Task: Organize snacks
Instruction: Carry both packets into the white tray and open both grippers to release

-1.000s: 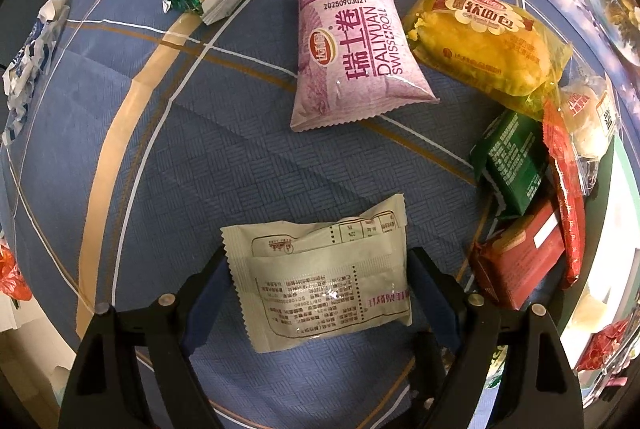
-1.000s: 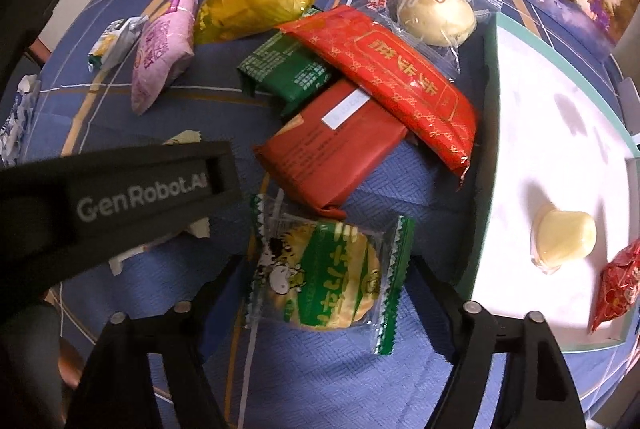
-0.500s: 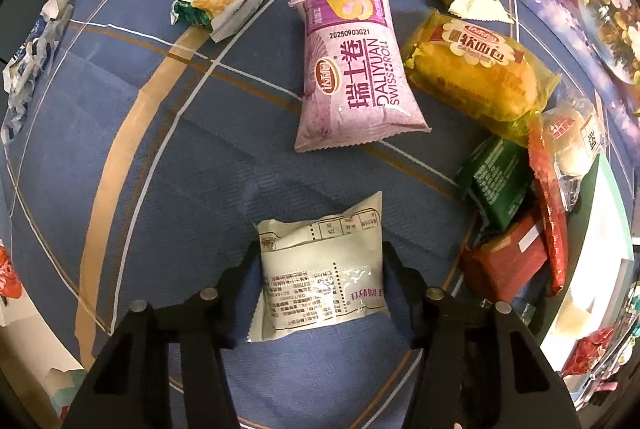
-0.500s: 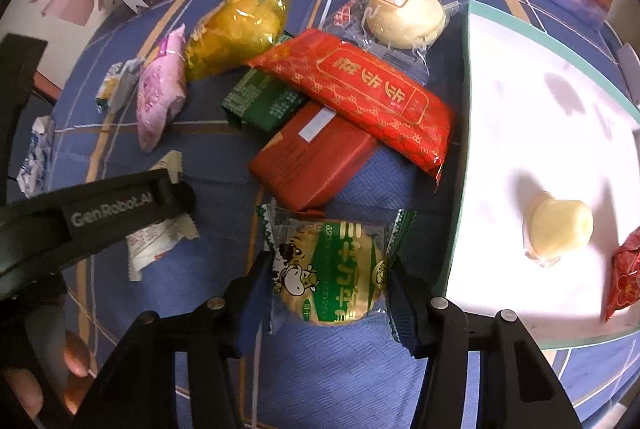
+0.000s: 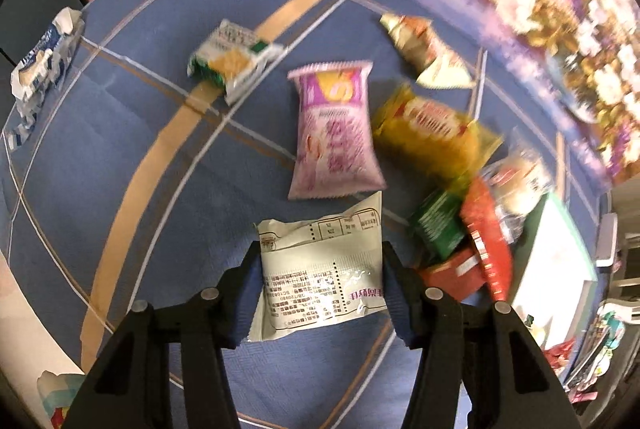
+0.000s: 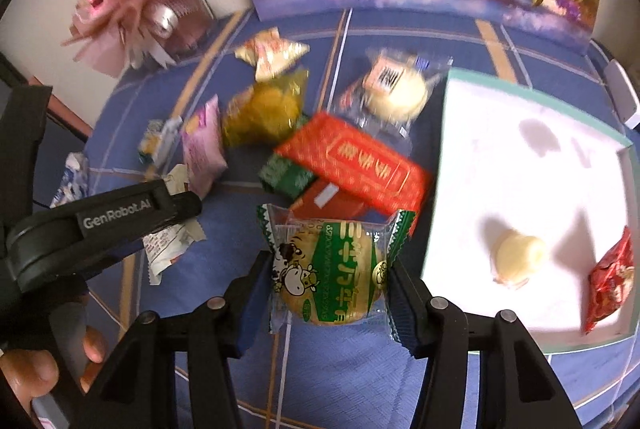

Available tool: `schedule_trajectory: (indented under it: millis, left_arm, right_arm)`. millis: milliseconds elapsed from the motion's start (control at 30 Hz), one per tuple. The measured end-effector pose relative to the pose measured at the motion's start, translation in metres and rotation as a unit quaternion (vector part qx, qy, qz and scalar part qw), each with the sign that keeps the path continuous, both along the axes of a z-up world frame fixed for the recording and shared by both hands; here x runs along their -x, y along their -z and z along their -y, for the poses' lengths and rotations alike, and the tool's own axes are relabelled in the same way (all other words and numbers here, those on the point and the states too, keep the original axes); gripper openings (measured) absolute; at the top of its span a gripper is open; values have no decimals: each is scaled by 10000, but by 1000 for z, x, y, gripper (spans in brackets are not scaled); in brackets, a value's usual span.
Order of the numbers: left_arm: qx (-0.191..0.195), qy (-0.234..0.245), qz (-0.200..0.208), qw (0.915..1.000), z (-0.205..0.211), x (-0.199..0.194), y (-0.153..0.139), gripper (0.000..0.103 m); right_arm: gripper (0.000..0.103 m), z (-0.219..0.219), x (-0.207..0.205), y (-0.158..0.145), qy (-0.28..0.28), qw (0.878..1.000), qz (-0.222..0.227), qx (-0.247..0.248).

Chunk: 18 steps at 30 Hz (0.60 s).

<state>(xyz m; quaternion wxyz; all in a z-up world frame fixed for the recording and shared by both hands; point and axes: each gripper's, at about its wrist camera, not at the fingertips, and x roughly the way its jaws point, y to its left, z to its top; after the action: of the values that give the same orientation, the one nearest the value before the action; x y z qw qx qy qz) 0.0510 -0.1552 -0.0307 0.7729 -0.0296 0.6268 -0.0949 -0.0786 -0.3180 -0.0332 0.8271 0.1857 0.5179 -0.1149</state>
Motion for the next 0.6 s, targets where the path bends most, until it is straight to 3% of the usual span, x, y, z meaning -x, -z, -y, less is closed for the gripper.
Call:
schedule_trajectory:
  millis: [167,600]
  left_arm:
    - [231,125,260,9993,11,0,-31,57]
    - [575,773,342,9948,51,23,-25,57]
  right_arm:
    - [57,16,9,-11,222,9996,169,64]
    - [57,104,51,-9,1473,9889,172,-35]
